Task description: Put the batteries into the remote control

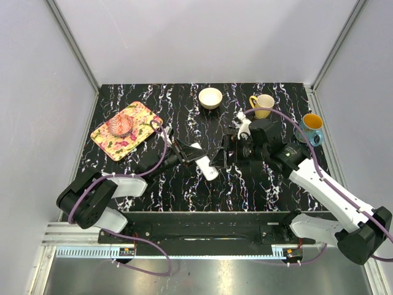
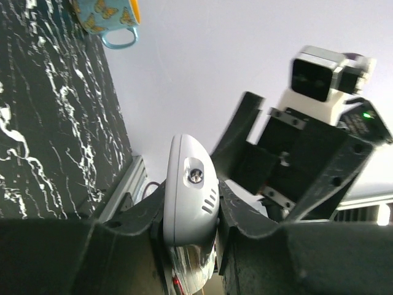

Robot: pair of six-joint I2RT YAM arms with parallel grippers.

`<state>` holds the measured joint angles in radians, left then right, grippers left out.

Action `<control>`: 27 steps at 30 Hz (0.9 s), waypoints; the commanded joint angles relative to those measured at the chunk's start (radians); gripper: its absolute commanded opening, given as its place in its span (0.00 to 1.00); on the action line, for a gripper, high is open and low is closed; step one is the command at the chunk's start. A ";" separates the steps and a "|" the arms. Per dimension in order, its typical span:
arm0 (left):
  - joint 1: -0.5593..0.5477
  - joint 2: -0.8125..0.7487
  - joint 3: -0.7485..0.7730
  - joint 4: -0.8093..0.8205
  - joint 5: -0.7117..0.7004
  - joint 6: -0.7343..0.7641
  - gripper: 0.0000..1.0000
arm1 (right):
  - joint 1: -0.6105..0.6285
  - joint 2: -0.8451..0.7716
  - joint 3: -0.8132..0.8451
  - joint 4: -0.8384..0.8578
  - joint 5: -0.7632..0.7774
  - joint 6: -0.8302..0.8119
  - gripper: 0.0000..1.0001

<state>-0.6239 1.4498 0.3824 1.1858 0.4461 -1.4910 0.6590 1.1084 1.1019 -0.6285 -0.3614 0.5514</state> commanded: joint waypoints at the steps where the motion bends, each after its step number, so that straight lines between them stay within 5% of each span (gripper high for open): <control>1: 0.006 -0.031 0.007 0.180 0.071 -0.038 0.00 | 0.001 -0.007 -0.077 0.234 -0.140 0.056 0.89; 14: 0.006 -0.095 0.042 0.052 0.095 0.006 0.00 | -0.001 0.044 -0.189 0.415 -0.277 0.114 0.78; 22: 0.006 -0.123 0.047 0.046 0.100 0.006 0.00 | -0.002 0.083 -0.241 0.486 -0.335 0.154 0.58; 27: 0.006 -0.121 0.044 0.069 0.098 -0.006 0.00 | -0.004 0.094 -0.266 0.527 -0.359 0.171 0.37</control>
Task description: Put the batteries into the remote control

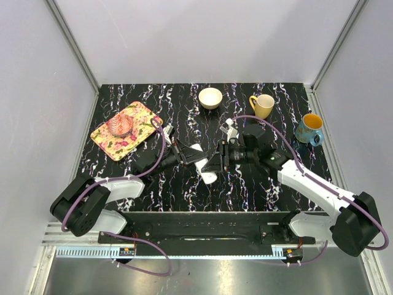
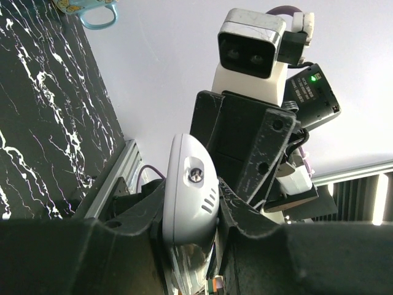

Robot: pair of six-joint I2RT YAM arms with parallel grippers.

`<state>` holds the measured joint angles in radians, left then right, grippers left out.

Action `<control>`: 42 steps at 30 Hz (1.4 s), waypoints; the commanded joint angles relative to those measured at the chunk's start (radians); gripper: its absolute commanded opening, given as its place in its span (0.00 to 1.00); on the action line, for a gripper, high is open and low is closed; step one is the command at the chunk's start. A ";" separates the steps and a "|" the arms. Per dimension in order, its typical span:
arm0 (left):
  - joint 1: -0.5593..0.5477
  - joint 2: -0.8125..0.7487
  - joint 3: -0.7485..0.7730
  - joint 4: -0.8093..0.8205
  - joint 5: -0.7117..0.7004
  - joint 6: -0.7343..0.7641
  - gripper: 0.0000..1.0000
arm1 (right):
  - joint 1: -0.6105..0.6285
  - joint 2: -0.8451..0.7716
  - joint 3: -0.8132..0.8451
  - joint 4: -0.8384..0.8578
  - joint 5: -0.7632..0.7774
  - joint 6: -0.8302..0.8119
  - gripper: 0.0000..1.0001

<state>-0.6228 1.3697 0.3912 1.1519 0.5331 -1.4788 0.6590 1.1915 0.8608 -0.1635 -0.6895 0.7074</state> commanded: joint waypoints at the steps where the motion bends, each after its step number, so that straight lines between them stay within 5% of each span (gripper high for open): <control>1: 0.005 -0.041 0.034 0.111 0.013 -0.018 0.00 | -0.002 0.013 -0.026 0.067 -0.034 0.018 0.34; 5: 0.005 -0.041 0.028 0.121 0.007 -0.020 0.00 | -0.004 0.020 -0.037 0.081 -0.042 0.032 0.00; 9: 0.003 -0.040 0.023 0.126 0.002 -0.012 0.00 | -0.004 0.016 -0.054 0.108 -0.062 0.053 0.00; 10: 0.005 -0.038 0.021 0.123 0.002 -0.011 0.00 | -0.004 0.011 -0.054 0.110 -0.067 0.059 0.02; 13: 0.005 -0.034 0.015 0.126 -0.005 -0.008 0.00 | -0.004 0.002 -0.054 0.110 -0.076 0.073 0.44; 14: 0.005 -0.032 0.015 0.124 -0.005 -0.008 0.00 | -0.004 -0.003 -0.057 0.111 -0.073 0.075 0.51; 19: 0.005 -0.032 0.017 0.127 -0.007 -0.005 0.00 | -0.004 -0.024 -0.066 0.119 -0.076 0.096 0.56; 23: 0.005 -0.032 0.017 0.132 -0.005 -0.006 0.00 | -0.004 -0.030 -0.075 0.122 -0.076 0.101 0.46; 26: 0.005 -0.037 0.014 0.132 -0.005 -0.005 0.00 | -0.004 -0.026 -0.089 0.145 -0.094 0.115 0.18; 27: 0.003 -0.037 0.014 0.131 -0.007 -0.005 0.00 | -0.004 -0.024 -0.092 0.154 -0.102 0.130 0.02; 30: 0.005 -0.037 0.011 0.126 -0.008 0.000 0.00 | -0.004 -0.018 -0.103 0.214 -0.122 0.156 0.00; 35: 0.008 -0.041 0.012 0.085 -0.015 0.029 0.56 | -0.004 -0.038 -0.079 0.181 -0.127 0.146 0.00; 40: 0.029 -0.058 0.009 0.028 -0.047 0.054 0.80 | -0.004 -0.082 -0.025 0.061 -0.104 0.080 0.00; 41: 0.043 -0.063 0.011 0.017 -0.050 0.061 0.99 | -0.004 -0.087 -0.007 0.026 -0.091 0.070 0.00; 42: 0.052 -0.081 0.008 -0.019 -0.068 0.067 0.99 | -0.004 -0.099 0.006 -0.006 -0.075 0.041 0.00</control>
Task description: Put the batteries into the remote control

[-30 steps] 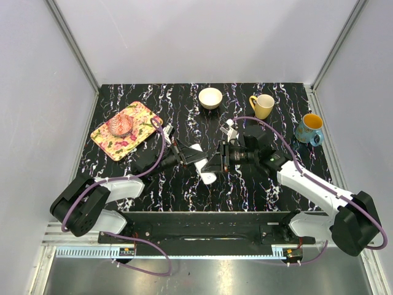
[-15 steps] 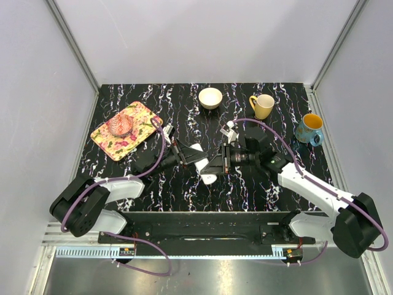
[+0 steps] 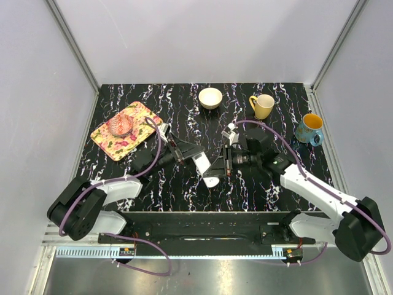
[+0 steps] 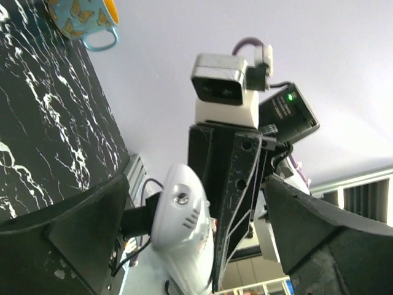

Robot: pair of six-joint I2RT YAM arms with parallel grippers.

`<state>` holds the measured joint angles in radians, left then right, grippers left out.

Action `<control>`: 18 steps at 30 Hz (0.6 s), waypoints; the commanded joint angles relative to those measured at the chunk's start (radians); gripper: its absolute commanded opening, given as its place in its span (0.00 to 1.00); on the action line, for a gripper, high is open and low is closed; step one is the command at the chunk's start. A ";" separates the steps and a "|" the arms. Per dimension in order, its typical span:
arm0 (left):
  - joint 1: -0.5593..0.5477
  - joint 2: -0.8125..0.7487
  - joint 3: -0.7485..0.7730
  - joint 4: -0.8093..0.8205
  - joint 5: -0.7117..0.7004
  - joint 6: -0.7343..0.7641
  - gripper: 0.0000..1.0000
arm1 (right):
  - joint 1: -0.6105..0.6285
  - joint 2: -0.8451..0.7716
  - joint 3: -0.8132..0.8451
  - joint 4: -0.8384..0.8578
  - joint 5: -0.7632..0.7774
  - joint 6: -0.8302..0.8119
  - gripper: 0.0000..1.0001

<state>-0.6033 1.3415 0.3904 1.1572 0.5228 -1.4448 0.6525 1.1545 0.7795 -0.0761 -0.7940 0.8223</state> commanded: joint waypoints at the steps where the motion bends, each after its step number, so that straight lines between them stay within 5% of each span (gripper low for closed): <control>1: 0.043 -0.068 0.005 -0.052 -0.072 0.041 0.99 | 0.002 -0.065 0.107 -0.141 0.060 -0.098 0.00; 4: 0.100 -0.192 -0.005 -0.284 -0.138 0.116 0.99 | 0.002 -0.044 0.269 -0.435 0.334 -0.227 0.00; 8: 0.128 -0.482 0.047 -0.864 -0.337 0.363 0.99 | 0.002 0.069 0.415 -0.781 0.929 -0.331 0.00; 13: 0.128 -0.637 0.117 -1.209 -0.547 0.486 0.99 | 0.002 0.267 0.452 -0.883 1.425 -0.341 0.00; 18: 0.128 -0.712 0.102 -1.330 -0.583 0.518 0.99 | -0.010 0.529 0.452 -0.881 1.497 -0.298 0.00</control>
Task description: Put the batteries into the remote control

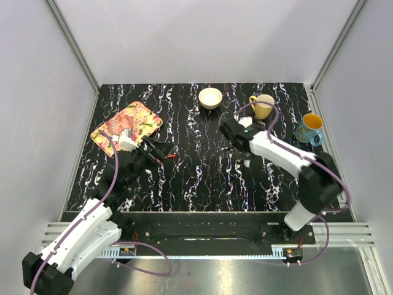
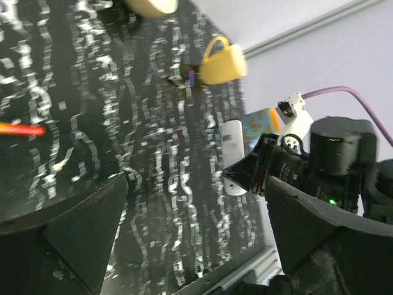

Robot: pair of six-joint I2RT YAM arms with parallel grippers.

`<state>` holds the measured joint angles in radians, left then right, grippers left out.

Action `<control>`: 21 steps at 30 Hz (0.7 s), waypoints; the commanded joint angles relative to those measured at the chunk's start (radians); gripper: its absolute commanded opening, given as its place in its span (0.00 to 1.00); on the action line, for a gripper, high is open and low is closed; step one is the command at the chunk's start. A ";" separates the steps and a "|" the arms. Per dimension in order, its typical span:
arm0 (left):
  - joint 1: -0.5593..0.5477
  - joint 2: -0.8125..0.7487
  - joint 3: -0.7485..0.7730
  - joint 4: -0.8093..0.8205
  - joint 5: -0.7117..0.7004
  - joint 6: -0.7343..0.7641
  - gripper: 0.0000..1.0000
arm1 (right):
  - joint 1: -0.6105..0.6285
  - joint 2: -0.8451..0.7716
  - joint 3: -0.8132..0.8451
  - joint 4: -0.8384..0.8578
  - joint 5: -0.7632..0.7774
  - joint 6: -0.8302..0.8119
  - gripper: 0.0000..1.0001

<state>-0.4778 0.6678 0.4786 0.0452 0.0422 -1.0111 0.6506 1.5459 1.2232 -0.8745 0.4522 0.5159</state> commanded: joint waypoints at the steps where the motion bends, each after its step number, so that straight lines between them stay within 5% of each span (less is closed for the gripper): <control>1: 0.002 -0.045 0.011 -0.229 -0.102 0.086 0.98 | -0.008 0.169 0.012 -0.080 0.264 0.018 0.00; 12: -0.013 -0.099 0.009 -0.298 -0.107 0.144 0.95 | -0.025 0.465 0.162 -0.130 0.443 0.006 0.00; 17: -0.016 -0.105 0.006 -0.303 -0.119 0.146 0.95 | -0.025 0.548 0.208 -0.146 0.389 -0.019 0.00; 21: -0.018 -0.105 0.006 -0.306 -0.119 0.146 0.94 | -0.023 0.556 0.191 -0.116 0.310 -0.053 0.17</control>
<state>-0.4915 0.5755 0.4782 -0.2722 -0.0528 -0.8856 0.6315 2.0968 1.3983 -0.9894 0.8047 0.4938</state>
